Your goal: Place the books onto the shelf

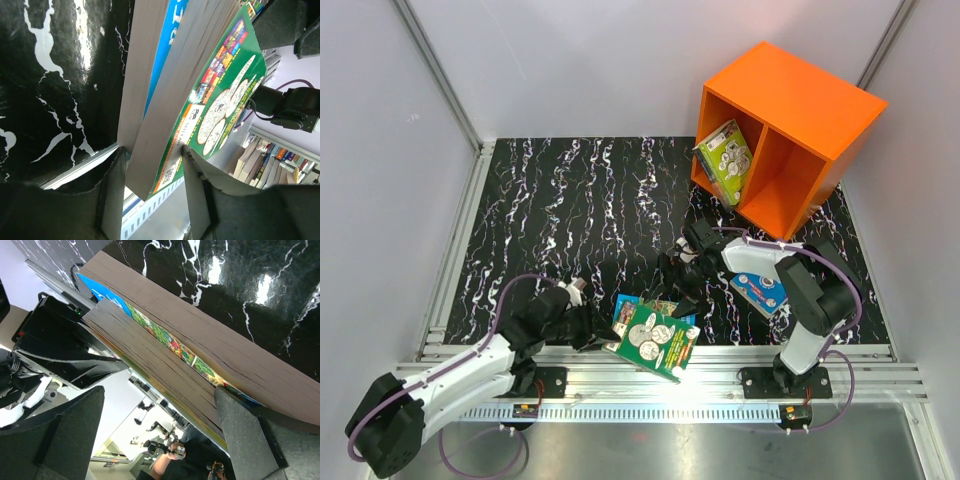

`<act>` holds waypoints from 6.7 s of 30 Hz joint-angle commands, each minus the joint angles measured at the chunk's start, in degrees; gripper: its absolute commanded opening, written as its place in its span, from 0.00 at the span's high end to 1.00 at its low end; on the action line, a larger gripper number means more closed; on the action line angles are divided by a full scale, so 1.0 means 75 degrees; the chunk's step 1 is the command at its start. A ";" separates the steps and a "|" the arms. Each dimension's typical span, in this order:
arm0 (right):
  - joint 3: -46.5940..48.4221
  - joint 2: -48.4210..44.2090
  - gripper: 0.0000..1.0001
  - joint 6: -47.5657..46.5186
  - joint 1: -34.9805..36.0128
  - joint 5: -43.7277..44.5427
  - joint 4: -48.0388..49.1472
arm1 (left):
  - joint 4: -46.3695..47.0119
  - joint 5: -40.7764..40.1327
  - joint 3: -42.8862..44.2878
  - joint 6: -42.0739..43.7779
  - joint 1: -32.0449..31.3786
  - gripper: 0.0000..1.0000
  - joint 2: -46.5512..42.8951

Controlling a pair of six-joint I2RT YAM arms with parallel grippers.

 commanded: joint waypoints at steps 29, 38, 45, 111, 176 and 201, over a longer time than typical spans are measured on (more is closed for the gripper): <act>0.1254 -0.1027 0.00 -0.1223 0.0126 0.2013 -0.1998 | -0.1437 0.0894 0.5799 0.1922 0.0715 0.96 0.2848; 0.0820 -0.1297 0.00 -0.1304 0.0137 0.1919 -0.2067 | -0.2550 0.0509 0.3960 0.1970 0.0551 0.01 0.1119; 0.0552 -0.2173 0.00 -0.1832 0.0137 0.2762 -0.3273 | -0.2331 0.0121 0.2508 0.1537 0.0492 0.01 0.0142; -0.2580 -0.4812 1.00 0.1590 0.2458 0.2856 0.0630 | -0.1817 -0.0486 0.3170 0.1827 -0.0246 0.02 0.1865; 0.9499 -0.1144 0.00 -0.1480 -0.1491 0.4858 -0.7703 | -0.6351 -0.5625 1.3627 0.6445 -0.1518 1.00 0.6670; 1.0406 -0.3195 0.00 -0.1047 -0.2511 0.8575 -0.9474 | -0.0759 0.1516 1.6193 0.3786 0.1371 1.00 1.0360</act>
